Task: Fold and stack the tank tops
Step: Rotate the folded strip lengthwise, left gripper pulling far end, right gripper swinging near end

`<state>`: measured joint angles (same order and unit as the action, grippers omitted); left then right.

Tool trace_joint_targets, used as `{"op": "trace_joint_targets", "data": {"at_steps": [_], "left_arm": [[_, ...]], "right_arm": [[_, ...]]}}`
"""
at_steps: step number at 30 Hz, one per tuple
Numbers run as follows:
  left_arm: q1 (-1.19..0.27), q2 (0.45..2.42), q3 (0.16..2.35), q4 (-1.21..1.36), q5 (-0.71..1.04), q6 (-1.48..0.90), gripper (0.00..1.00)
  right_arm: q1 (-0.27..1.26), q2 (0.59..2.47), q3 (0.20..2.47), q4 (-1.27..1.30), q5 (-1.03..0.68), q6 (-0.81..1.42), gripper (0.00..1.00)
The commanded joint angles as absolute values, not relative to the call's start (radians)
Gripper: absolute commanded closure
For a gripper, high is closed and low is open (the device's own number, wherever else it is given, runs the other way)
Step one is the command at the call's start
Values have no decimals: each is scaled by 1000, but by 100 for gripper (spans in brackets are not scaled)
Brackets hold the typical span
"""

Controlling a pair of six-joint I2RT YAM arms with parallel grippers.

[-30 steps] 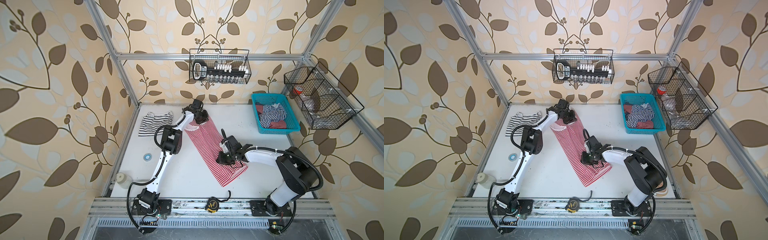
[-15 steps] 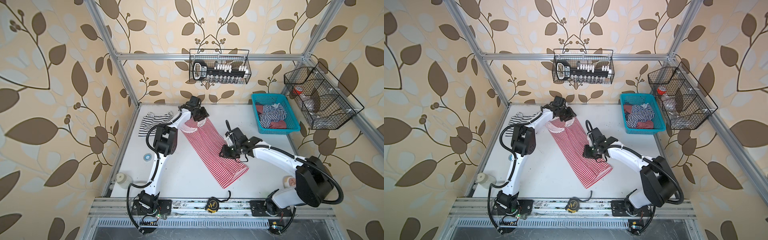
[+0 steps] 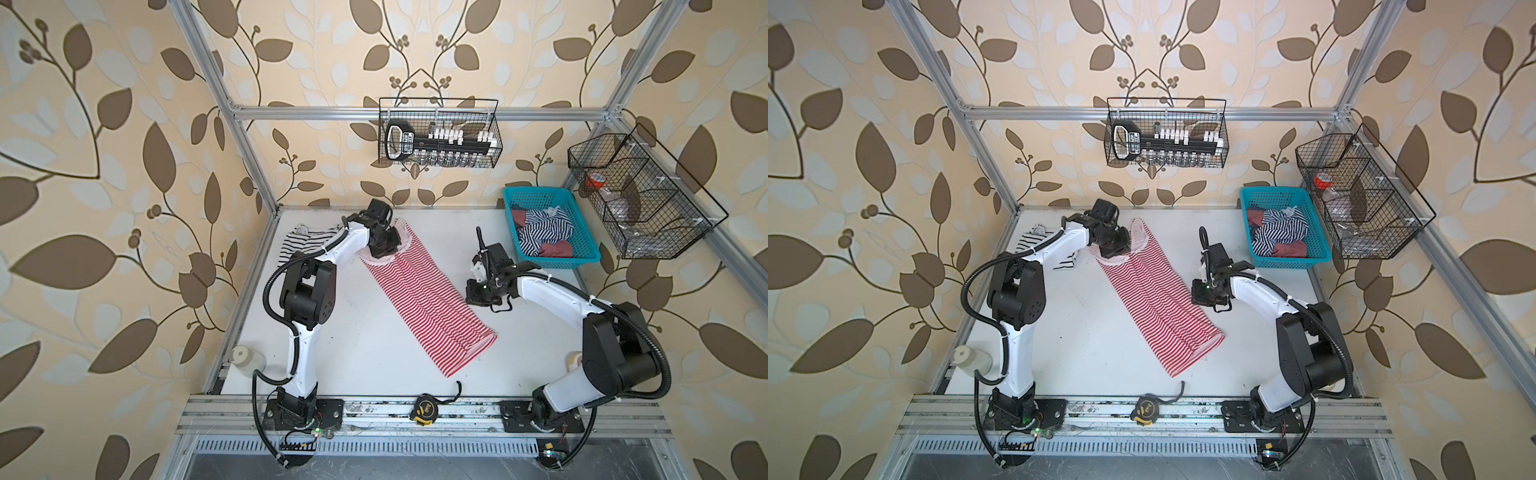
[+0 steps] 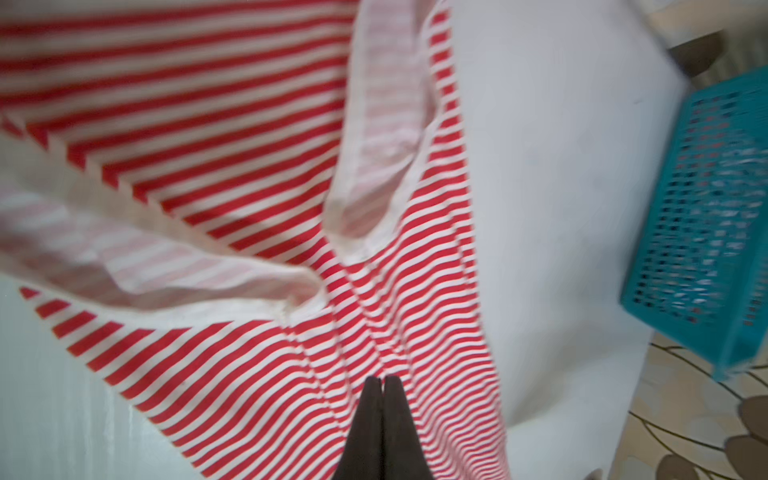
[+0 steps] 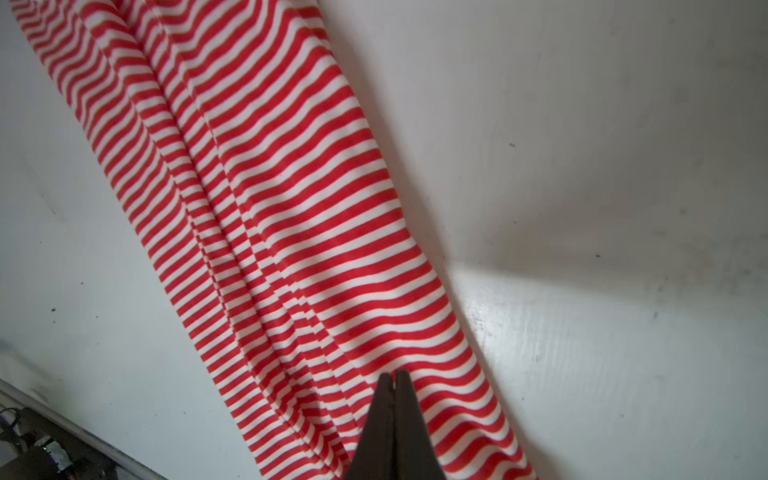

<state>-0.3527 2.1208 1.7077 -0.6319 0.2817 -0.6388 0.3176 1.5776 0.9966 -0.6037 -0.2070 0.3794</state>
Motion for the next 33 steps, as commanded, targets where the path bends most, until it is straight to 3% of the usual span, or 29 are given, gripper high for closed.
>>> {"op": "trace_joint_targets", "data": {"at_steps": [1, 9, 18, 26, 33], "left_arm": [[-351, 2114, 1680, -637, 262, -650, 100], [-351, 2242, 1724, -678, 252, -630, 100], [-348, 2465, 1975, -812, 192, -574, 100], [-336, 2608, 2267, -914, 201, -531, 100], [-325, 2597, 2293, -900, 216, -504, 100]], "right_arm": [[324, 1607, 983, -619, -236, 315, 100], [372, 1681, 923, -600, -229, 297, 100], [465, 1715, 862, -559, -241, 348, 100], [573, 1703, 812, -506, -275, 473, 88], [625, 1669, 799, -480, -282, 550, 80]]}}
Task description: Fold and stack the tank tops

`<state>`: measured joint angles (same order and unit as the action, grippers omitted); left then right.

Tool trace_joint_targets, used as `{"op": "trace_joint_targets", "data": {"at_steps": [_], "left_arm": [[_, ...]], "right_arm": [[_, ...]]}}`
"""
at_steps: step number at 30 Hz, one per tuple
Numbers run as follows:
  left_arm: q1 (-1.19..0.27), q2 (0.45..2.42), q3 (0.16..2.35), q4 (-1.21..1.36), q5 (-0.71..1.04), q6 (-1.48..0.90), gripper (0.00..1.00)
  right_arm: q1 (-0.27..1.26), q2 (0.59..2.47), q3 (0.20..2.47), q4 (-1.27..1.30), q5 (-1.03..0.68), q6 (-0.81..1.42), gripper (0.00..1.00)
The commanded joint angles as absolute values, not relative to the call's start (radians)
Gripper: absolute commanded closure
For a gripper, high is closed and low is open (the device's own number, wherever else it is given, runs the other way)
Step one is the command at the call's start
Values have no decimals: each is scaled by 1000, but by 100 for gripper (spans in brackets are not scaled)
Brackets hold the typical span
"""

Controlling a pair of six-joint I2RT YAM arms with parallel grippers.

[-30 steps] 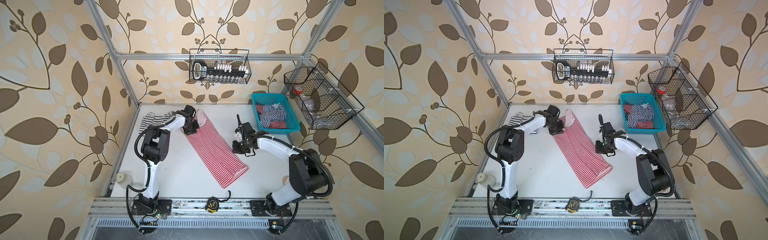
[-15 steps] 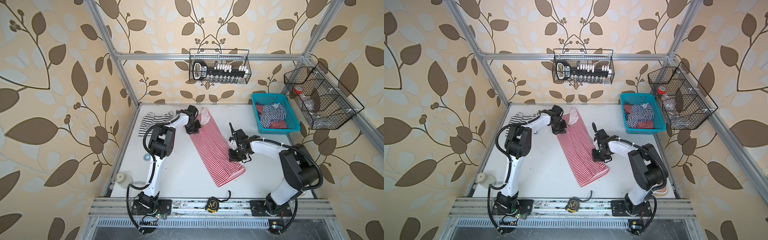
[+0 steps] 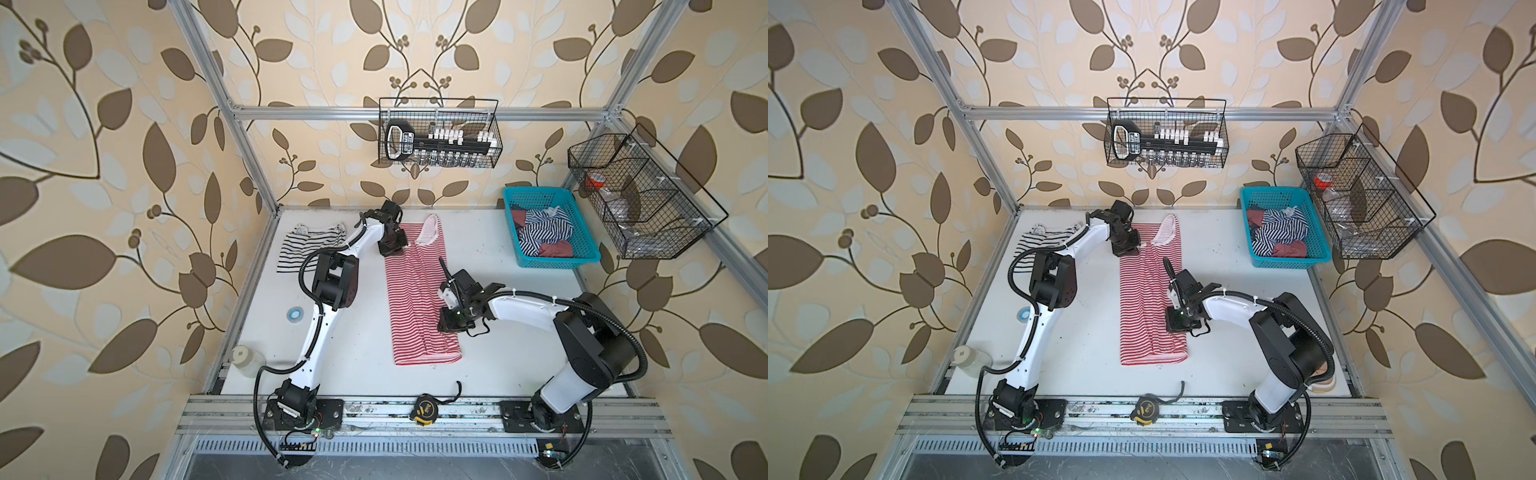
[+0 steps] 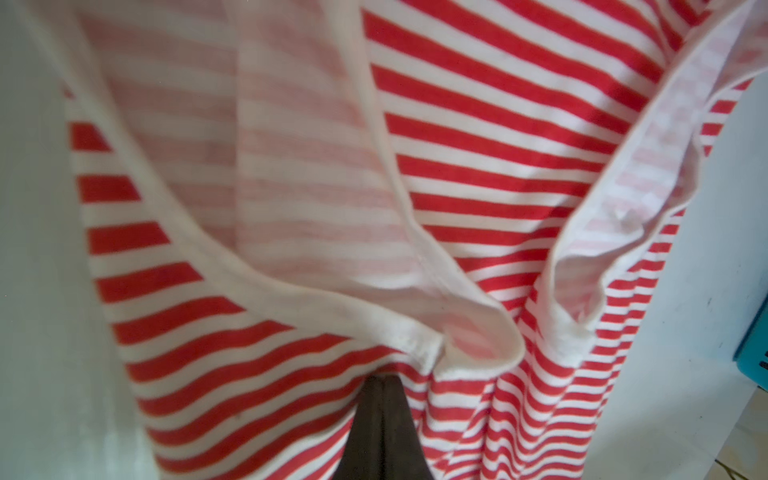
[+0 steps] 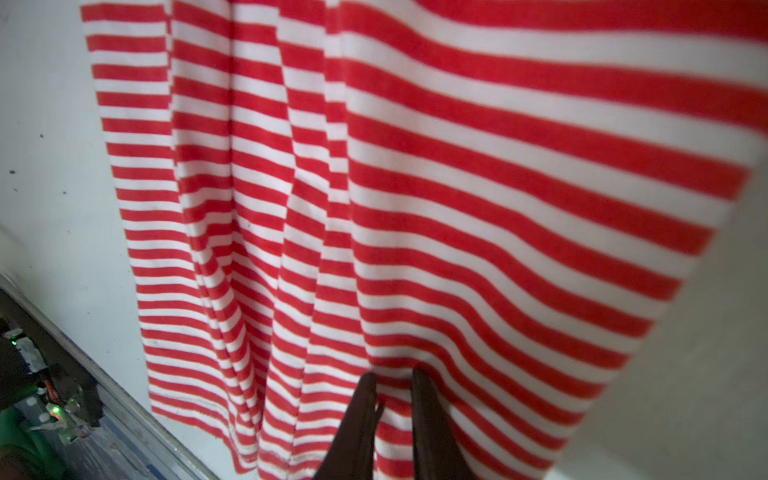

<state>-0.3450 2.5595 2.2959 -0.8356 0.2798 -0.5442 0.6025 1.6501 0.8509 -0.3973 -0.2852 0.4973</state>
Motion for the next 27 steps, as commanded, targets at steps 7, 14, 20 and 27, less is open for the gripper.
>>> {"op": "trace_joint_targets", "data": {"at_steps": [7, 14, 20, 27], "left_arm": [[-325, 2426, 2177, -840, 263, -503, 79], [-328, 2157, 2092, -857, 244, -438, 60], [-331, 1827, 1695, -828, 247, -448, 58], [-380, 1567, 1208, -811, 357, -492, 54]], "right_arm": [[633, 1569, 847, -512, -273, 577, 70], [632, 1400, 929, -553, -297, 598, 67], [588, 1301, 867, -648, -255, 567, 61], [544, 1210, 716, -660, -295, 549, 50]]}}
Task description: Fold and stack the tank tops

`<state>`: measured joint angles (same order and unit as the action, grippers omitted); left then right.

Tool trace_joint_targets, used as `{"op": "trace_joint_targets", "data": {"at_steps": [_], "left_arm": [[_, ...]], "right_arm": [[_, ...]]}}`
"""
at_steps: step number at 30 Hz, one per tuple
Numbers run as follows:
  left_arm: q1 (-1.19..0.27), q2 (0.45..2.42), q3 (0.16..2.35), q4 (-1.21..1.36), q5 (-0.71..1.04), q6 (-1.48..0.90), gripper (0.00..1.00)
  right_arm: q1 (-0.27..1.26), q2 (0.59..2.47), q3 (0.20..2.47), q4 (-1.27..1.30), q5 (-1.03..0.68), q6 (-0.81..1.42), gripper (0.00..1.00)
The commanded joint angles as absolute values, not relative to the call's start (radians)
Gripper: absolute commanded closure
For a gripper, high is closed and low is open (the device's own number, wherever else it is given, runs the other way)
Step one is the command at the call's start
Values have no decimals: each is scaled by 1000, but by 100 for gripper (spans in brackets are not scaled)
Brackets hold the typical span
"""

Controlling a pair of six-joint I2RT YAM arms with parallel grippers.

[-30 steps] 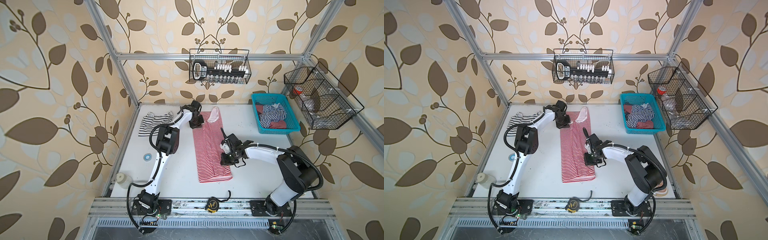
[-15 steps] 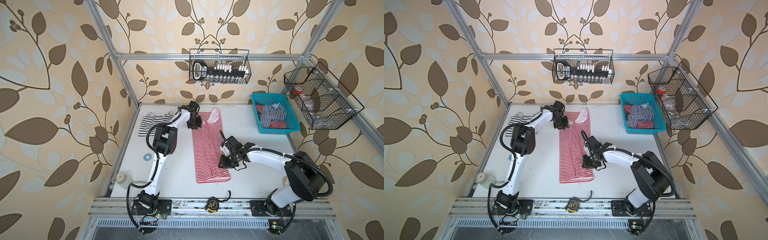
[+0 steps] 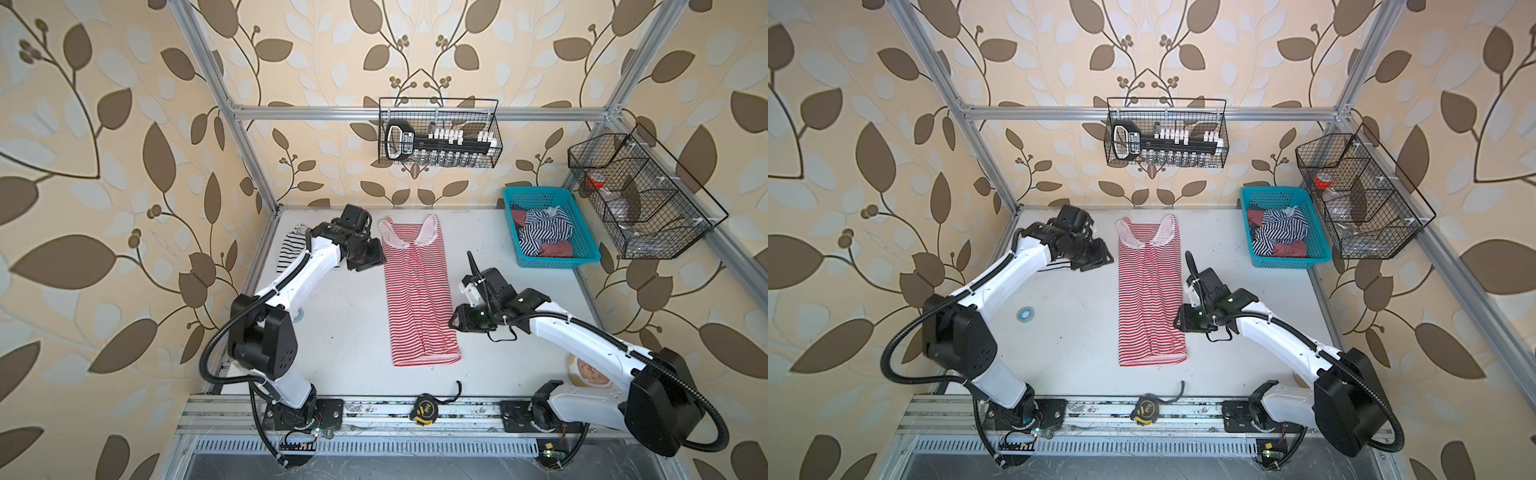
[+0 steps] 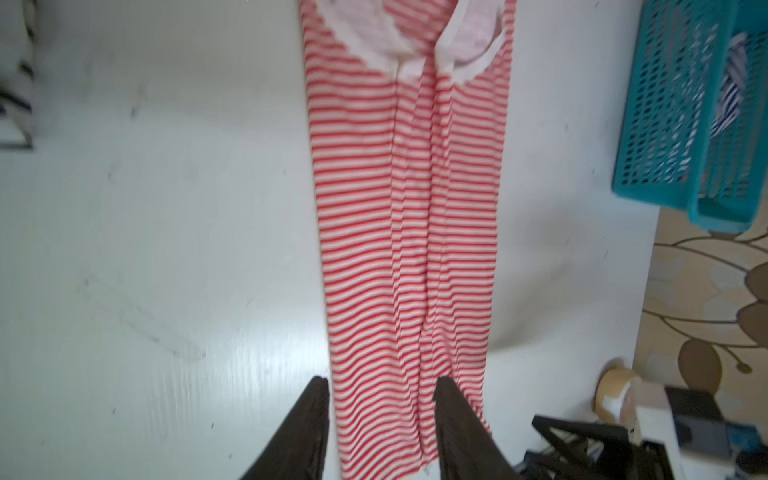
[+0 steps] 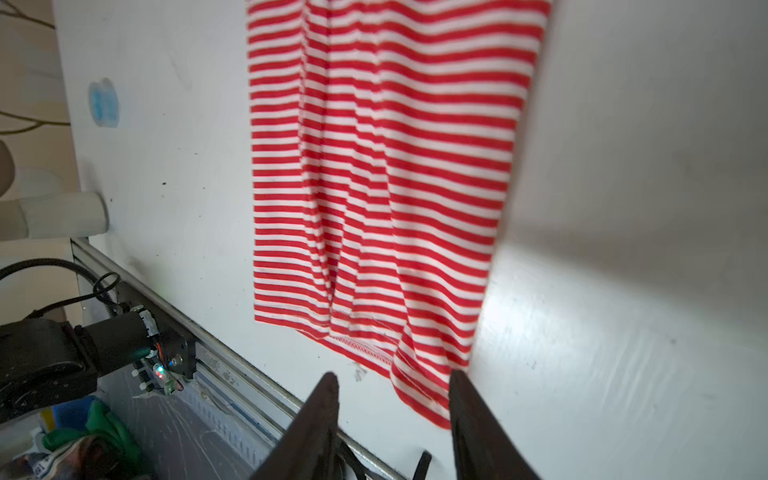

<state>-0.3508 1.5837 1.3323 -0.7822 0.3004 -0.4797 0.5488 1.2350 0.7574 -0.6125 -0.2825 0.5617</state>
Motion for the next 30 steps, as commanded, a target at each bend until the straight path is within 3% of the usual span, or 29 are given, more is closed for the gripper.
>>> {"op": "trace_joint_targets", "data": {"at_steps": [1, 10, 19, 27, 30], "left_arm": [[-393, 1538, 1158, -809, 364, -499, 54], [-535, 1456, 874, -622, 473, -659, 48], [-637, 1479, 768, -533, 456, -768, 45], [-688, 1495, 696, -429, 457, -858, 47], [-699, 1509, 686, -406, 458, -877, 55]], "right_arm": [[540, 1207, 695, -649, -300, 549, 48], [529, 1259, 577, -483, -389, 590, 44], [513, 1313, 519, -374, -423, 618, 44], [511, 1316, 500, -359, -434, 627, 58], [511, 1312, 492, -363, -437, 628, 64]]}}
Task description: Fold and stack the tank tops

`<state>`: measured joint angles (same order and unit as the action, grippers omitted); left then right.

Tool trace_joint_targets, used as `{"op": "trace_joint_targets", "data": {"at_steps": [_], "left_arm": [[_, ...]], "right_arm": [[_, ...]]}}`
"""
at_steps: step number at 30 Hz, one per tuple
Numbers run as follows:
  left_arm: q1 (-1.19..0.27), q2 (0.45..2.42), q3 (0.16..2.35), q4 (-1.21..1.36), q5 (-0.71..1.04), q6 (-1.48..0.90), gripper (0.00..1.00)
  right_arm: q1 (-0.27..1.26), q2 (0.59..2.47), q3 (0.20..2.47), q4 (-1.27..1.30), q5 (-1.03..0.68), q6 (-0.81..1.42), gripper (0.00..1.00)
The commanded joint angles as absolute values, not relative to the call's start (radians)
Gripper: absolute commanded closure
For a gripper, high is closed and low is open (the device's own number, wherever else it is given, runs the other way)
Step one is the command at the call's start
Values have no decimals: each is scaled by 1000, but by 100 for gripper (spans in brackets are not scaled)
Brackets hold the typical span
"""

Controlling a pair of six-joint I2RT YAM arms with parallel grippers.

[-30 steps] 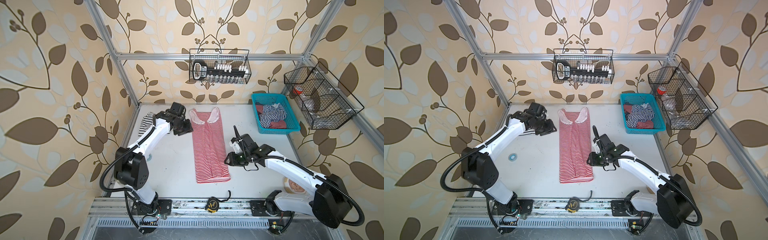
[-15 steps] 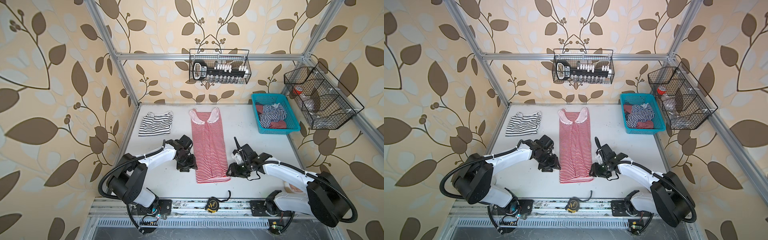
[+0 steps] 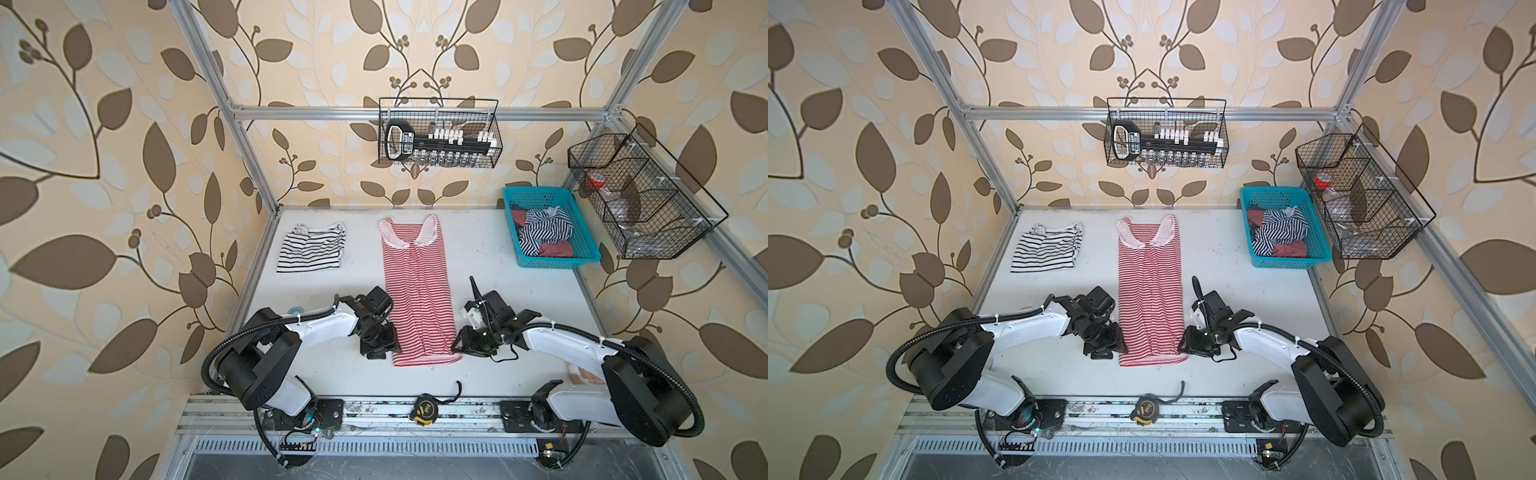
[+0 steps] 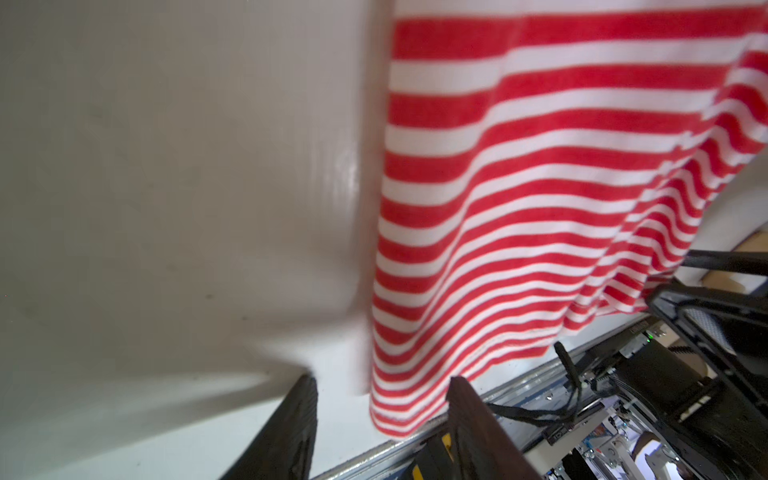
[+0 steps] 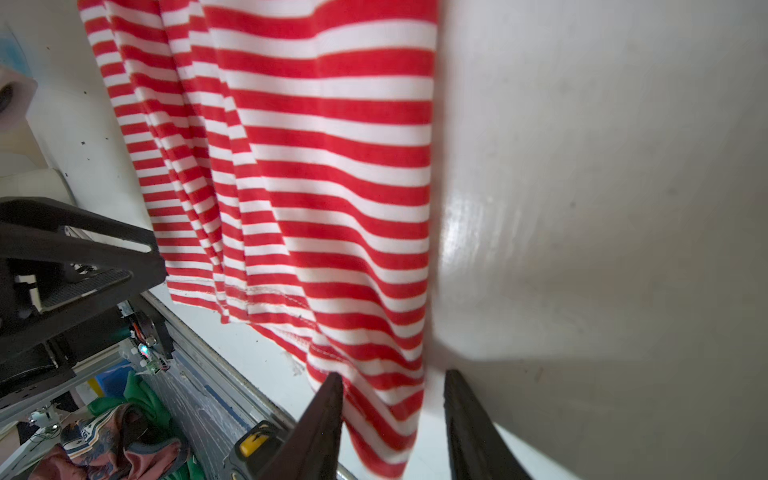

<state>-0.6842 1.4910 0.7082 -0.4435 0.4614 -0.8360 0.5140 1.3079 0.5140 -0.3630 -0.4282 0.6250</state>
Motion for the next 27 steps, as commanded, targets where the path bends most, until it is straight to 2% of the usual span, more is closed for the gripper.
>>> {"op": "trace_joint_targets", "data": {"at_steps": [1, 9, 11, 13, 21, 27], "left_arm": [[-703, 1511, 683, -399, 459, -882, 58], [-724, 1479, 656, -390, 451, -920, 91], [-728, 1463, 645, -381, 449, -943, 100], [-735, 1447, 634, -377, 446, -955, 100], [-756, 1286, 598, -413, 390, -1019, 100], [-755, 1194, 696, -524, 298, -1015, 100]], "right_arm": [[511, 1310, 489, -363, -436, 627, 67], [522, 1257, 482, -396, -423, 636, 86], [535, 1235, 480, -408, -411, 645, 95], [552, 1211, 476, -417, -400, 659, 100], [601, 1043, 463, -489, -359, 728, 100], [594, 992, 554, -559, -333, 709, 100]]}}
